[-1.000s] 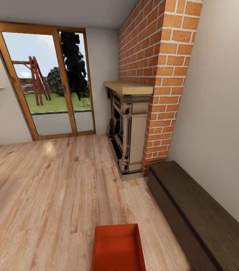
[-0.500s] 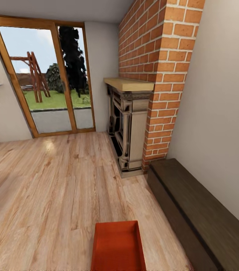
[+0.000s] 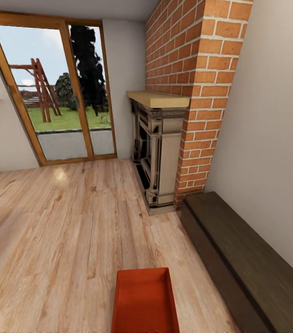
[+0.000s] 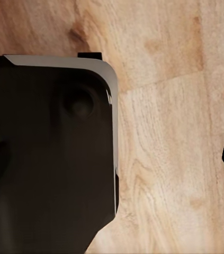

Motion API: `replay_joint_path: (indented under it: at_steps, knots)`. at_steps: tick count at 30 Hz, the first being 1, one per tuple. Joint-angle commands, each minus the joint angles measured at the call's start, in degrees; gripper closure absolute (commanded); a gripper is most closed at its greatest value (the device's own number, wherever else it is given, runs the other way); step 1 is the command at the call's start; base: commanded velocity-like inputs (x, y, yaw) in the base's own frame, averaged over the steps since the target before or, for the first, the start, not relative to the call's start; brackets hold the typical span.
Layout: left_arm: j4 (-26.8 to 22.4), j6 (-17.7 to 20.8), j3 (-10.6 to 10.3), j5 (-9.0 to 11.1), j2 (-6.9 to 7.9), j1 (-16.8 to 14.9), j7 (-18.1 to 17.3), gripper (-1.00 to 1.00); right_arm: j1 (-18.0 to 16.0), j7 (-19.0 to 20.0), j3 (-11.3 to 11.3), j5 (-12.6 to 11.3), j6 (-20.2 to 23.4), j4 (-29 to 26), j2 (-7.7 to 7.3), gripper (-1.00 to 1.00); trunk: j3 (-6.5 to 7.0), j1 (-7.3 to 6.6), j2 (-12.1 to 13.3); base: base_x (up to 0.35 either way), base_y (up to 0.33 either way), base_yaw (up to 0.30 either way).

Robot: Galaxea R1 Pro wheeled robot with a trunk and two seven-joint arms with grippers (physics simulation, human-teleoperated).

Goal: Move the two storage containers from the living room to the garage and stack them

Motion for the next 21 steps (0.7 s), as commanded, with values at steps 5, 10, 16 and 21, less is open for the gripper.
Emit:
replay_joint_path:
  at_steps: [5, 10, 16, 21]
  knots:
    - [0.0, -0.2, -0.5, 0.5, -0.01, 0.0, 0.1, -1.00, -0.1, 0.0, 0.5, -0.4, -0.3, 0.1, 0.02, -1.00, -0.52, 0.00, 0.0, 0.000, 0.000, 0.000]
    - [0.0, -0.2, -0.5, 0.5, -0.01, 0.0, 0.1, -1.00, -0.1, 0.0, 0.5, -0.4, -0.3, 0.1, 0.01, -1.00, -0.98, 0.00, 0.0, 0.000, 0.000, 0.000]
    - [0.0, -0.2, -0.5, 0.5, -0.01, 0.0, 0.1, -1.00, -0.1, 0.0, 0.5, -0.4, -0.3, 0.1, 0.00, -1.00, -1.53, 0.00, 0.0, 0.000, 0.000, 0.000]
    - [0.0, -0.2, -0.5, 0.5, -0.01, 0.0, 0.1, -1.00, -0.1, 0.0, 0.6, -0.4, -0.3, 0.1, 0.00, -1.00, -1.99, 0.00, 0.0, 0.000, 0.000, 0.000]
